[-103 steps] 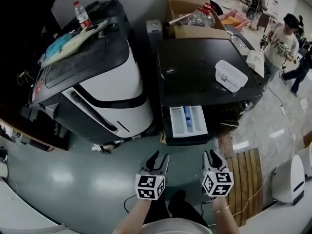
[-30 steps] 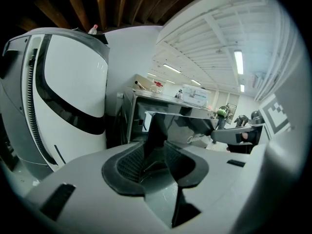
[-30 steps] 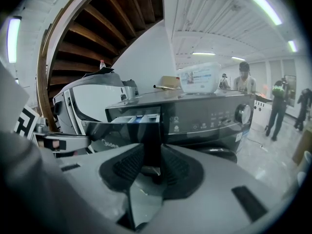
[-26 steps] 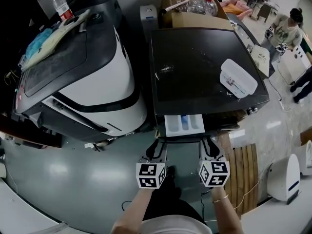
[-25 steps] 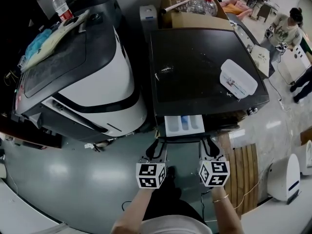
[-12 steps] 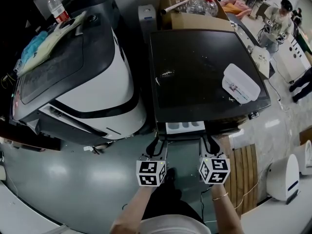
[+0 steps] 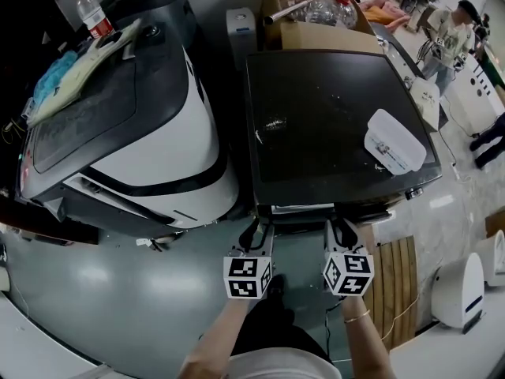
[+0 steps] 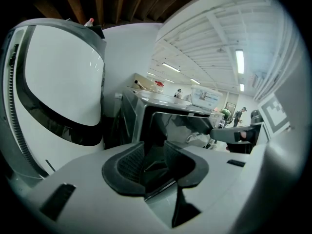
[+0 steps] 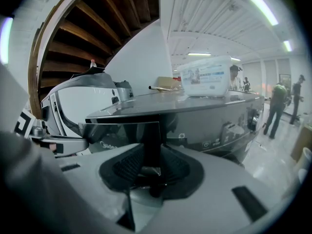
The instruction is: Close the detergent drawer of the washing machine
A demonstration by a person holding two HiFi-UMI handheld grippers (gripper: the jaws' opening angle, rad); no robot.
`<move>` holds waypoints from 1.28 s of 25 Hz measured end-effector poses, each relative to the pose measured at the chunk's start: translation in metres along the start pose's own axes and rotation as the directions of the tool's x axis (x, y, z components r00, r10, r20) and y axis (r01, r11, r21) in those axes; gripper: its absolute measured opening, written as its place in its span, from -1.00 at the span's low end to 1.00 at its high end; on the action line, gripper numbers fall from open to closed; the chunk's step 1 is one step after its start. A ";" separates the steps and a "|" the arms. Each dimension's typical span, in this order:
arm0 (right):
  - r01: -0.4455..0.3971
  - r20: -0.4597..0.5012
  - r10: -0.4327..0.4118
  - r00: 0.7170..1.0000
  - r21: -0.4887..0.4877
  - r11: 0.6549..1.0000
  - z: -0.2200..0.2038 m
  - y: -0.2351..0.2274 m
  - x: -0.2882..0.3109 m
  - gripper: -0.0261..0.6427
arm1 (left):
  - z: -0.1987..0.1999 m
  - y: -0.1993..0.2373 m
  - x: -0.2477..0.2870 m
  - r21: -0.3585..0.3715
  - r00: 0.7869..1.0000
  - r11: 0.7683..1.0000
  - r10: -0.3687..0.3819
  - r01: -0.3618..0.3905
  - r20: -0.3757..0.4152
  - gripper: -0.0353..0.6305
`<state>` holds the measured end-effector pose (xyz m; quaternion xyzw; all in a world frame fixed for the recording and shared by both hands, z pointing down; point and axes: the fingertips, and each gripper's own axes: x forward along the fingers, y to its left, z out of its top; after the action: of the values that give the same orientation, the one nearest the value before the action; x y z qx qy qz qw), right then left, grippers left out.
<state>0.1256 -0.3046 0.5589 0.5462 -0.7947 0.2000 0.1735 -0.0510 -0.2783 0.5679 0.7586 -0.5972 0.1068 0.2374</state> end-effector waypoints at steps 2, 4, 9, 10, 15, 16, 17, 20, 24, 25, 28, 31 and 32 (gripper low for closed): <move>0.000 0.003 0.000 1.000 0.003 1.000 0.001 0.000 0.003 -0.64 | 0.001 0.001 0.002 0.000 1.000 1.000 0.002 -0.002 -0.002 -0.56; 0.000 0.004 0.000 1.000 0.005 1.000 0.002 0.000 0.005 -0.64 | 0.003 0.003 0.004 -0.001 1.000 1.000 0.004 -0.004 -0.003 -0.56; -0.003 0.004 0.003 1.000 0.007 1.000 0.006 -0.001 0.011 -0.64 | 0.006 0.005 0.009 -0.010 1.000 1.000 0.016 -0.016 -0.003 -0.56; -0.003 0.004 0.003 1.000 0.008 1.000 0.007 -0.002 0.012 -0.64 | 0.007 0.005 0.010 -0.013 1.000 1.000 0.017 -0.017 -0.004 -0.56; 0.000 0.007 0.000 1.000 0.016 1.000 0.010 -0.002 0.016 -0.64 | 0.010 0.008 0.014 -0.027 1.000 0.999 0.026 -0.026 -0.005 -0.55; 0.000 0.007 0.000 1.000 0.016 1.000 0.010 -0.002 0.017 -0.64 | 0.010 0.008 0.014 -0.030 1.000 0.999 0.028 -0.028 -0.004 -0.55; 0.001 0.008 -0.001 1.000 0.016 1.000 0.011 -0.002 0.017 -0.64 | 0.010 0.008 0.014 -0.033 1.000 0.999 0.030 -0.030 -0.004 -0.55; 0.001 0.007 -0.002 1.000 0.013 1.000 0.011 -0.002 0.017 -0.64 | 0.010 0.008 0.015 -0.037 0.999 0.999 0.035 -0.036 -0.005 -0.55; -0.002 0.007 0.002 1.000 0.013 1.000 0.010 -0.003 0.017 -0.64 | 0.009 0.009 0.015 -0.040 0.999 0.999 0.032 -0.033 -0.010 -0.55; -0.003 0.006 0.002 1.000 0.015 1.000 0.010 -0.003 0.016 -0.64 | 0.009 0.009 0.015 -0.040 0.999 0.999 0.029 -0.030 -0.015 -0.55; -0.012 0.008 0.012 1.000 0.019 1.000 0.010 -0.003 0.013 -0.64 | 0.009 0.010 0.014 -0.027 0.999 0.999 0.027 -0.028 -0.026 -0.55; -0.030 0.028 0.029 0.999 0.019 0.999 0.014 0.000 0.005 -0.64 | 0.011 0.011 0.009 -0.013 0.999 0.999 0.035 -0.035 -0.021 -0.57; -0.035 0.036 0.034 0.999 0.018 0.999 0.016 0.001 0.002 -0.64 | 0.013 0.011 0.006 -0.010 0.999 0.999 0.037 -0.037 -0.018 -0.57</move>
<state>0.1230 -0.3136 0.5462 0.5374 -0.8051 0.2006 0.1509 -0.0612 -0.2916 0.5623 0.7454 -0.6095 0.1146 0.2445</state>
